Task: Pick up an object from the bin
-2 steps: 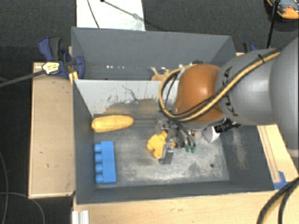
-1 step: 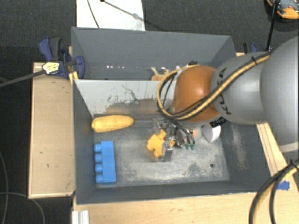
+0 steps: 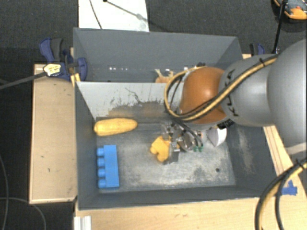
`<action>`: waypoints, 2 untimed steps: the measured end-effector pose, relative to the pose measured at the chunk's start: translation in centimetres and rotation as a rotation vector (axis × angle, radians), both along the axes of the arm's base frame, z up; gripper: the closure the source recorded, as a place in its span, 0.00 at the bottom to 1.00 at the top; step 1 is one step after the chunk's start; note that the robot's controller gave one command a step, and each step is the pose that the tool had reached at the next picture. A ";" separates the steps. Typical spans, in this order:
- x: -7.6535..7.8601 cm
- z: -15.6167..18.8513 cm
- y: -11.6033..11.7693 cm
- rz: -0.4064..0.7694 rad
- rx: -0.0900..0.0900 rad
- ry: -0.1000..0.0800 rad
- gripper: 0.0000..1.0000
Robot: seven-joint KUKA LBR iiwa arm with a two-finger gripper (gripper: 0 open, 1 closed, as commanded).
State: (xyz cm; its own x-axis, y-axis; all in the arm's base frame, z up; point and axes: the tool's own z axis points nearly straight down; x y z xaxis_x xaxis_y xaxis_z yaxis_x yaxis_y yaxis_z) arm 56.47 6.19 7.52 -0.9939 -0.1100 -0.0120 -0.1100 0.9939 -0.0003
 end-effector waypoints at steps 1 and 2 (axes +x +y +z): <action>0.0 0.0 0.0 -0.002 0.000 0.000 1.00; -2.8 11.4 2.0 -0.008 0.000 0.010 1.00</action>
Offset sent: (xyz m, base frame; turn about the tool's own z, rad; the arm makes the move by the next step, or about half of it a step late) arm -0.0284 0.0197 0.1134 0.0082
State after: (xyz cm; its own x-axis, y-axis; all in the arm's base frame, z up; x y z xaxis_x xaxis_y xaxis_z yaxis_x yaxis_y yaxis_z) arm 53.69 8.19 18.91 -0.9948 -0.1019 -0.0024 -0.1019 0.9948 0.0008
